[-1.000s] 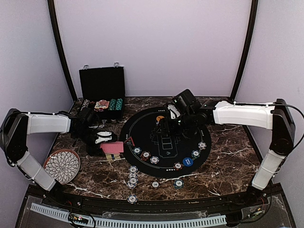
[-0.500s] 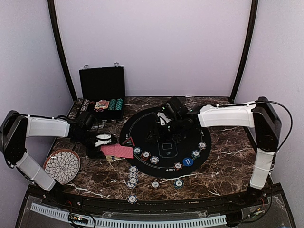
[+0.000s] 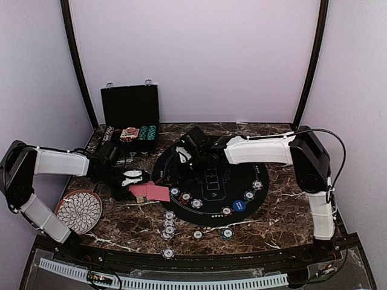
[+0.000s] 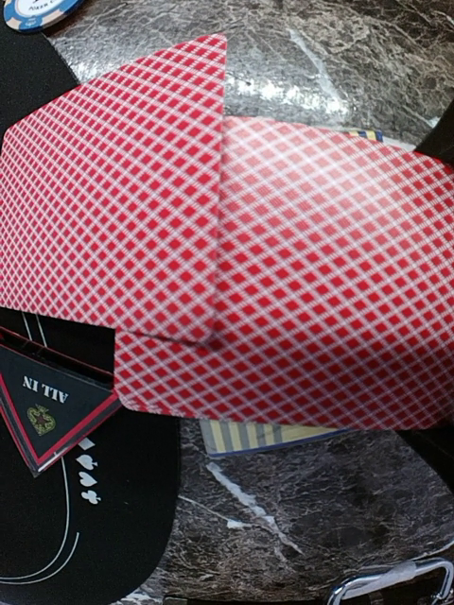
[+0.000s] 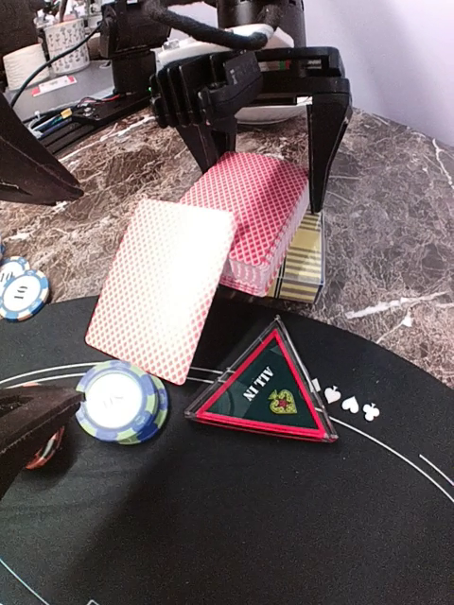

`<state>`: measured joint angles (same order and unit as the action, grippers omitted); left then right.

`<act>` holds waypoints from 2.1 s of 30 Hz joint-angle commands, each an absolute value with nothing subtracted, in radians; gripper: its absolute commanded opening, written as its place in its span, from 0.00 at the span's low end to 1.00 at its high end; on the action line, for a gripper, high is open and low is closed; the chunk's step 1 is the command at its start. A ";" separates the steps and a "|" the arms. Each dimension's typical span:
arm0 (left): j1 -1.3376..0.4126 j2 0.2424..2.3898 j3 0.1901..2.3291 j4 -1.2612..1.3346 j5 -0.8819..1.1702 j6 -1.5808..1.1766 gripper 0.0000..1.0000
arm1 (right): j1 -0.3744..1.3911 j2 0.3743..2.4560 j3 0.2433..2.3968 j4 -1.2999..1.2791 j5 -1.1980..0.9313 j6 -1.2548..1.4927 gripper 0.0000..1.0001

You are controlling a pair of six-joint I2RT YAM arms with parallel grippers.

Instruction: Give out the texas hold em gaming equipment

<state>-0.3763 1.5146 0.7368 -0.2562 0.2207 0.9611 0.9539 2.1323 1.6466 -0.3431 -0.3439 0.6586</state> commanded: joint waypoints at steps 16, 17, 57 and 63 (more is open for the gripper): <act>-0.375 1.479 0.704 -0.332 0.221 0.961 0.00 | 0.989 2.150 1.685 -0.372 -0.414 0.477 0.70; -0.375 1.478 0.701 -0.332 0.220 0.958 0.00 | 0.997 2.147 1.673 -0.362 -0.401 0.463 0.70; -0.356 1.500 0.718 -0.356 0.225 0.942 0.00 | 1.258 2.226 1.476 0.082 0.409 -0.250 0.73; -0.356 1.508 0.719 -0.347 0.228 0.938 0.00 | 1.258 2.263 1.468 0.158 0.471 -0.292 0.74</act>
<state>-0.3618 1.5032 0.7254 -0.3035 0.2237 0.9394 1.2522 2.2272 1.4597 0.0750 0.4046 -0.2565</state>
